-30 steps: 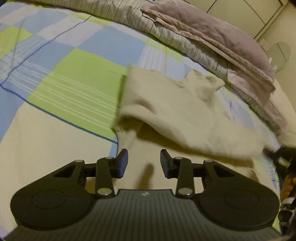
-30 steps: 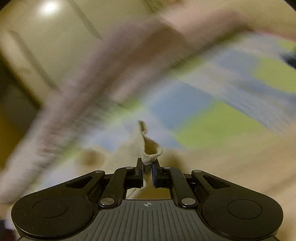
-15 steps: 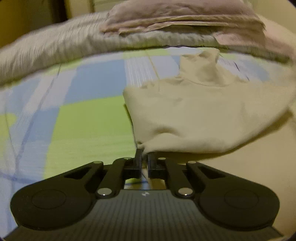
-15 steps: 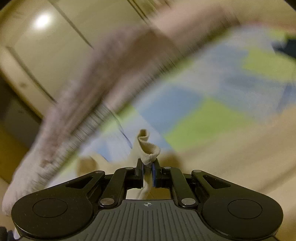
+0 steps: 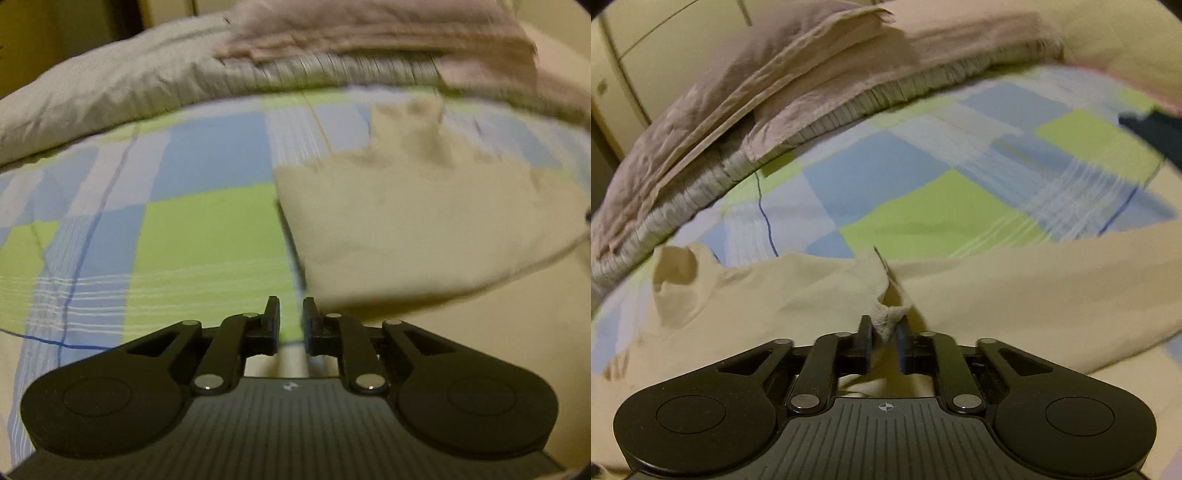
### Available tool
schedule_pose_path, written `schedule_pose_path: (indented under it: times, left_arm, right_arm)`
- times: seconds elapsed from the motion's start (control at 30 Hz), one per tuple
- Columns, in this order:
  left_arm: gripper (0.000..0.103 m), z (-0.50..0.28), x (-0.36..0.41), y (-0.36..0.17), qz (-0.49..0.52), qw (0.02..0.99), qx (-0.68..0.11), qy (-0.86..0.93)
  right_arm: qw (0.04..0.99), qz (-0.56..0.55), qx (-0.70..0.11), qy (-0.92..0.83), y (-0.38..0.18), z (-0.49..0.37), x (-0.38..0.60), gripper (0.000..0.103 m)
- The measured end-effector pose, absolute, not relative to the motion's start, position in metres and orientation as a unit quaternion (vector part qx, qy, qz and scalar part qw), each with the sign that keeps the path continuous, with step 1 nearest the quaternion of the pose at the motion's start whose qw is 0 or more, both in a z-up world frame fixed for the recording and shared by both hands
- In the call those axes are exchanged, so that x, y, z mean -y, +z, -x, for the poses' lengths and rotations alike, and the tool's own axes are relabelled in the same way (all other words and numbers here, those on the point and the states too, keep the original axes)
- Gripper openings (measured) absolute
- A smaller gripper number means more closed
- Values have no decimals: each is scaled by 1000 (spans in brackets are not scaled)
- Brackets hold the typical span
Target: Fold clothes
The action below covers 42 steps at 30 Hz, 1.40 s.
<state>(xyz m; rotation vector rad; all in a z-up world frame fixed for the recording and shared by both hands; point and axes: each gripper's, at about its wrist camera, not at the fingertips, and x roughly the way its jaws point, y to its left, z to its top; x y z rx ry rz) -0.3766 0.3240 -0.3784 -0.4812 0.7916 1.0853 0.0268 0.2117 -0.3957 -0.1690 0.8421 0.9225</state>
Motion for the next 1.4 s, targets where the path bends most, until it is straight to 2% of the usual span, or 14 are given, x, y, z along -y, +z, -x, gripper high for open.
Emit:
schedule_pose_path:
  times: [0.03,0.07,0.23,0.37,0.4,0.5,0.67,0.8,0.93,1.27,1.3,1.33,1.37,1.4]
  left_arm:
    - [12,376,-325,-372,224,762,-349,498]
    - [12,374,-326,-367,224,767,-337,499]
    - [12,350,-333,-368,210,789,-315,483]
    - [14,334,-351,-409,252,771,-365,457]
    - [14,333,-354,-417,266,765,-372,454]
    - [13,337,-352,-410,292,760,-350,463]
    - [14,342,-334,-392,345,755,-319,457]
    - [22,348,-318,-384,425,739,-276,444]
    - [23,347,-301,-385,488,717,-243,435]
    - [24,332,-280,-390,519,696,-231,439]
    - [24,332,-278,-390,522,694,-230,440]
    - [24,334,-277,-390,525,691,-228,441]
    - [24,336,-274,-390,527,690,-225,442]
    - [24,338,-273,-389,529,689,-222,443]
  right_arm:
    - [813,86,-383,430,-391,-25,-210,45]
    - [817,93,-373,429,-387,-23,-209,55]
    - [796,50,-360,484,-378,-20,-202,55]
    - [761,65,-415,495,-414,-27,-218,55]
    - [752,70,-440,486,-425,-33,-221,52]
    - [740,44,-461,488,-422,-43,-209,52]
    - [750,-58,-492,438,-409,-83,-128,52]
    - [763,-163,-536,323,-420,-143,-38,52]
    - [777,-252,-521,247,-424,-193,40,52]
    - [779,-260,-521,232,-435,-249,54,51]
    - [780,-261,-521,231,-436,-255,55,45]
    - [780,-262,-521,229,-438,-260,56,14]
    - [780,-262,-520,228,-439,-266,57,1]
    - [784,-252,-519,227,-438,-269,56,1]
